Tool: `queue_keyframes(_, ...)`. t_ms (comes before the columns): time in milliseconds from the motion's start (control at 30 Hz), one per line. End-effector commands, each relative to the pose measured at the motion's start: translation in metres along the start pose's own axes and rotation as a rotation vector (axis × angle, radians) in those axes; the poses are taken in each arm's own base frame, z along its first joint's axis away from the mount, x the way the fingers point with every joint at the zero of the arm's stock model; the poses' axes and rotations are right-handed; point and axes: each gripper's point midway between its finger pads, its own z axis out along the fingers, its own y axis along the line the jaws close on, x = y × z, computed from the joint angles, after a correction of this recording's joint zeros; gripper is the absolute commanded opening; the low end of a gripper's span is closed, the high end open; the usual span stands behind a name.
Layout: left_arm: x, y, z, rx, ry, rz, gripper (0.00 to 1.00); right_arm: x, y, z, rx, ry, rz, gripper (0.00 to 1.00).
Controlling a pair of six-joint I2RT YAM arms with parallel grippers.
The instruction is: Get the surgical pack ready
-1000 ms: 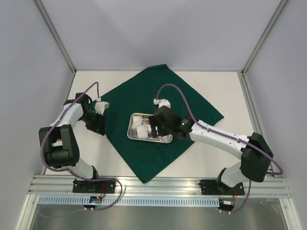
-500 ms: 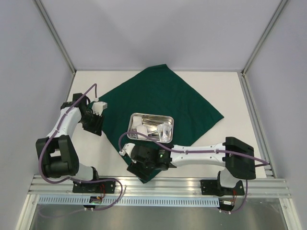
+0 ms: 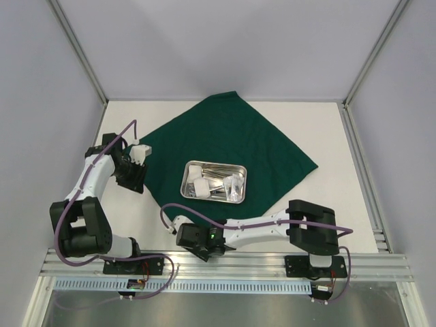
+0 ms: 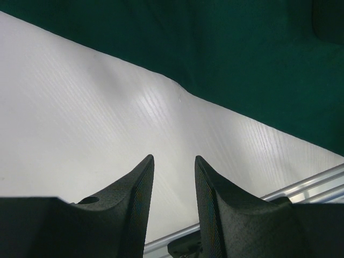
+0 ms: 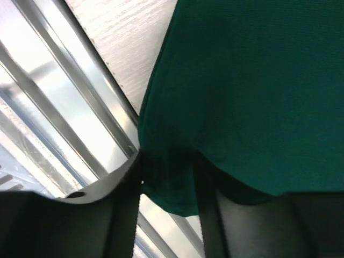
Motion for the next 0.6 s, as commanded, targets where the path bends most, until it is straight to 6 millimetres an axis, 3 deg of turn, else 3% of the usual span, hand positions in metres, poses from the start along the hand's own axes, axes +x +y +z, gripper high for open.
queue_keyframes(0,0.002,-0.001,-0.006,-0.011,-0.017,-0.015,0.45,0.022,-0.034,0.011,0.203,0.067,0.026,0.37)
queue_keyframes(100,0.003,-0.002,-0.005,-0.007,-0.016,-0.014,0.45,0.025,-0.040,0.010,0.235,0.065,0.038,0.17)
queue_keyframes(133,0.003,-0.002,-0.005,-0.007,-0.016,-0.014,0.45,0.024,-0.042,0.009,0.245,0.057,0.045,0.03)
queue_keyframes(167,0.003,-0.003,-0.005,-0.005,-0.017,-0.013,0.45,0.023,-0.043,0.007,0.254,0.045,0.051,0.00)
queue_keyframes(367,0.001,-0.002,-0.006,-0.006,-0.025,-0.012,0.45,-0.005,-0.059,-0.013,0.289,-0.050,0.064,0.01)
queue_keyframes(567,-0.004,-0.003,-0.012,-0.011,-0.044,-0.004,0.45,-0.048,-0.086,-0.039,0.313,-0.159,0.090,0.00)
